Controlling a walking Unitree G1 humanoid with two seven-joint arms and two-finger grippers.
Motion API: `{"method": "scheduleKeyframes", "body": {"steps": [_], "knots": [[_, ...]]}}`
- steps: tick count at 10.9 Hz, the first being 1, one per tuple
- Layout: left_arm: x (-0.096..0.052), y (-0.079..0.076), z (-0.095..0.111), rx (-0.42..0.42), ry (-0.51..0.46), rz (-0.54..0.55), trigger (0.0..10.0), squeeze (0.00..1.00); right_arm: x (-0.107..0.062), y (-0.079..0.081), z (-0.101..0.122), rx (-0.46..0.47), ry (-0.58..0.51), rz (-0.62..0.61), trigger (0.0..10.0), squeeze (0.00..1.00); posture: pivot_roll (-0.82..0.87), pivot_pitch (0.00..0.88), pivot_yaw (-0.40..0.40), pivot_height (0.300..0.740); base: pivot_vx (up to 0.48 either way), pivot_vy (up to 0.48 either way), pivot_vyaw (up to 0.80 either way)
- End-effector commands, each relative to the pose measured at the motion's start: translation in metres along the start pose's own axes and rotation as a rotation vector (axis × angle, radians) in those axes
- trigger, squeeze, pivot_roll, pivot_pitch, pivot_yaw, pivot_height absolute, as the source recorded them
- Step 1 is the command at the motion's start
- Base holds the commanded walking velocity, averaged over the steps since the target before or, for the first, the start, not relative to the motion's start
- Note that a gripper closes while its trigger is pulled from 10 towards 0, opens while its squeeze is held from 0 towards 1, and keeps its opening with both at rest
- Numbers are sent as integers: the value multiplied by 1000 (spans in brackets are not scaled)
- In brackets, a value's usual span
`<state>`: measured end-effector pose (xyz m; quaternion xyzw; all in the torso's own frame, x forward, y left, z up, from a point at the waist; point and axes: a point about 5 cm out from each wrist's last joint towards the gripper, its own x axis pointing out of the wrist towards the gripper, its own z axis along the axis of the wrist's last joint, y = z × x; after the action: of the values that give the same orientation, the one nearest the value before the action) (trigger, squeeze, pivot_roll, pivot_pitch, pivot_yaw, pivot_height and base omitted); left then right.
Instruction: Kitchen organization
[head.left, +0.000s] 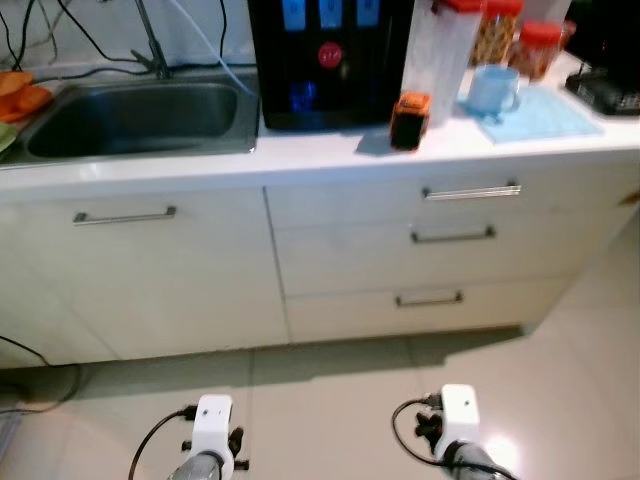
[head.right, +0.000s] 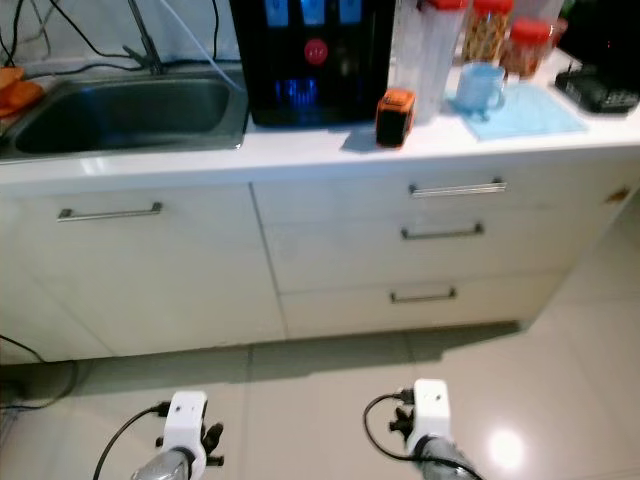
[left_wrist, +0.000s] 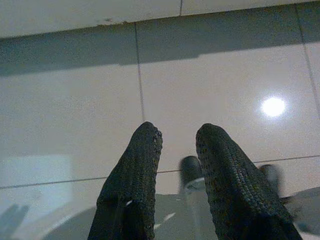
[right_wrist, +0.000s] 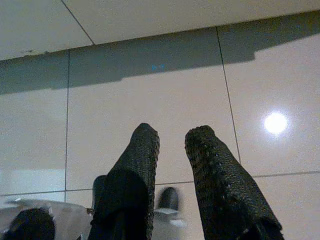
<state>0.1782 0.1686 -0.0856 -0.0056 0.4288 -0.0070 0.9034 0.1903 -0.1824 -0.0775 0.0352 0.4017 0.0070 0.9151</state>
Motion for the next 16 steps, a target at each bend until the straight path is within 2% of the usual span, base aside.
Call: {"method": "scheduleKeyframes", "body": {"steps": [1, 12, 16], "knots": [[0, -4, -3, -8, 10, -4, 10000, 0, 0, 0, -1, 1, 3, 0, 10000, 0, 21, 0, 66, 740, 0, 480, 0], [-1, 0, -5, -19, 12, 12, 10000, 0, 1, 6, -1, 11, 3, 11, 10000, 0, 41, 0, 68, 740, 0, 477, 0], [-1, 0, -5, -14, 7, 11, 10000, 0, 1, 7, -1, 13, 1, 11, 10000, 0, 41, 0, 69, 740, 0, 0, 0]]}}
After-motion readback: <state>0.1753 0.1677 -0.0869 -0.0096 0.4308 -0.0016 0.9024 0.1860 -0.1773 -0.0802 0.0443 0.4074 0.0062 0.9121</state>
